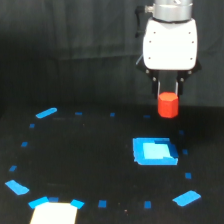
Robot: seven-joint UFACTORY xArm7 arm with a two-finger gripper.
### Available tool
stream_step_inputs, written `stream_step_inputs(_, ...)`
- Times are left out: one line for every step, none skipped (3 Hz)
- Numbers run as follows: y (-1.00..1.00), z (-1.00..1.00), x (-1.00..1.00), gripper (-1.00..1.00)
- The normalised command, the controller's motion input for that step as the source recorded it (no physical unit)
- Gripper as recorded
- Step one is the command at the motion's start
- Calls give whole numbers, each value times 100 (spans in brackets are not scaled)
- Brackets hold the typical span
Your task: Pick up the red object from the table
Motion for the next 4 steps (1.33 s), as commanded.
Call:
stream_step_inputs(-28, 31, 100, -100)
stream_step_inputs(-7, -30, 100, -100)
stream_step_inputs(-15, -35, 100, -100)
stream_step_inputs(-31, 23, 92, -90)
